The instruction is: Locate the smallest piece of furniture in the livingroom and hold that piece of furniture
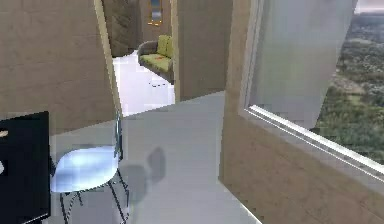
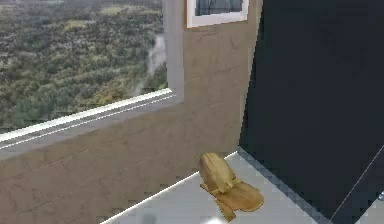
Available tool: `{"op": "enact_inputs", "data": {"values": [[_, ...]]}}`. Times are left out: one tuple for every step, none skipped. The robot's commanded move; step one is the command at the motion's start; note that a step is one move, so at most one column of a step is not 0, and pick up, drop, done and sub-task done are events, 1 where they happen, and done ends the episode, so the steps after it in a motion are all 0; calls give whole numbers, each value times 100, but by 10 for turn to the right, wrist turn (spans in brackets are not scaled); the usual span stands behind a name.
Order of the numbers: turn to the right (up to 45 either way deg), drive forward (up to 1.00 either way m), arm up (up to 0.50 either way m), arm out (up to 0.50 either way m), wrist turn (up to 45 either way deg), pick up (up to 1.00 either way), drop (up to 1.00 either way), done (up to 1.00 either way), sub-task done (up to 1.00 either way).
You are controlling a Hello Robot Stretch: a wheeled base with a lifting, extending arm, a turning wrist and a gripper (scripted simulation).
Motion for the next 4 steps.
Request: {"op": "enact_inputs", "data": {"values": [[0,100,0,0,0,0,0,0,0],[90,0,0,0,0,0,0,0,0],[0,15,0,0,0,0,0,0,0],[-240,0,0,0,0,0,0,0,0]]}}
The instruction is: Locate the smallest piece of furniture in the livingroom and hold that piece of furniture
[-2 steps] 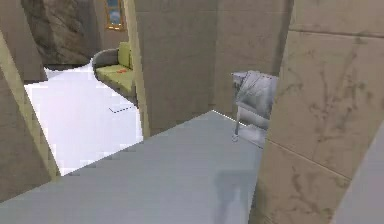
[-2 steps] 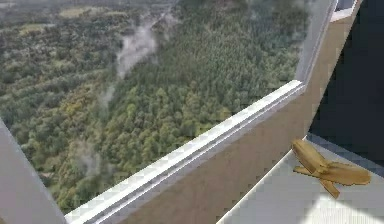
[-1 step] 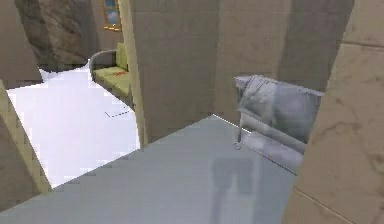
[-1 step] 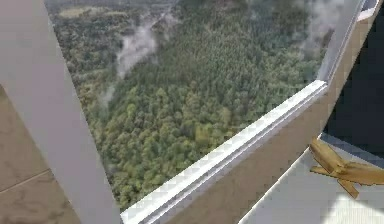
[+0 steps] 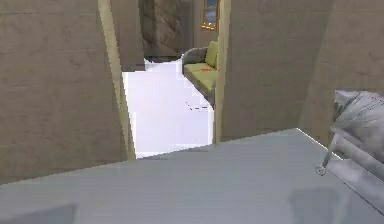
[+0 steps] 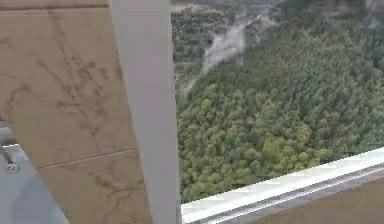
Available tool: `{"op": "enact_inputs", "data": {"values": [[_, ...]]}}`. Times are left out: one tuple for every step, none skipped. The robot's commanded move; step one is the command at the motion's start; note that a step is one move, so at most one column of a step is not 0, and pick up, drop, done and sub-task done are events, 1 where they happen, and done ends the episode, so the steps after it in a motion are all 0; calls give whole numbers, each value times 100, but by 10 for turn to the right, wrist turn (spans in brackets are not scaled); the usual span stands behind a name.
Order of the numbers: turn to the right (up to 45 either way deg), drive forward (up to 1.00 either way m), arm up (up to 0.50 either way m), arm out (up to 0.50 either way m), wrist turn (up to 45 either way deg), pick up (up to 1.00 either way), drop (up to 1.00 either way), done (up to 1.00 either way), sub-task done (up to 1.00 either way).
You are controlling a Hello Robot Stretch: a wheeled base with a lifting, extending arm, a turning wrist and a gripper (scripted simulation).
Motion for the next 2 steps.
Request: {"op": "enact_inputs", "data": {"values": [[0,100,0,0,0,0,0,0,0],[0,100,0,0,0,0,0,0,0]]}}
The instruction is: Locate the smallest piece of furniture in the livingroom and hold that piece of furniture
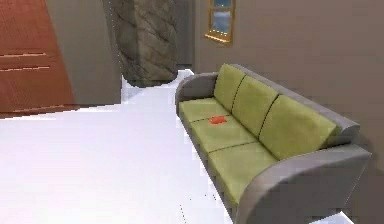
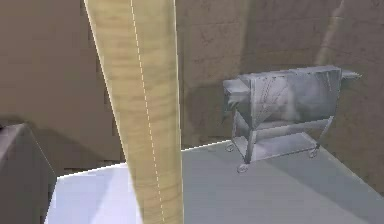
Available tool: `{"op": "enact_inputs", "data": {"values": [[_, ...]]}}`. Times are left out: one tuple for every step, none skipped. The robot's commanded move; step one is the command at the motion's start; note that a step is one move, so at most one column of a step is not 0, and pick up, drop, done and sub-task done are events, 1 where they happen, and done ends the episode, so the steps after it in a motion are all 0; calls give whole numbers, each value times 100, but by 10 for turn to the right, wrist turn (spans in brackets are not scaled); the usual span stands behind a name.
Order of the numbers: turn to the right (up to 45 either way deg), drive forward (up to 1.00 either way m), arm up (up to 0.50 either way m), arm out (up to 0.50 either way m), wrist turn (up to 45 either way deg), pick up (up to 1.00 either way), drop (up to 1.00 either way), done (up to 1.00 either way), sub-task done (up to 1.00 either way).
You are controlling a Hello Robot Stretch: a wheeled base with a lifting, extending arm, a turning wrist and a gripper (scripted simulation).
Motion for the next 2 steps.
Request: {"op": "enact_inputs", "data": {"values": [[150,0,0,0,0,0,0,0,0],[0,15,0,0,0,0,0,0,0]]}}
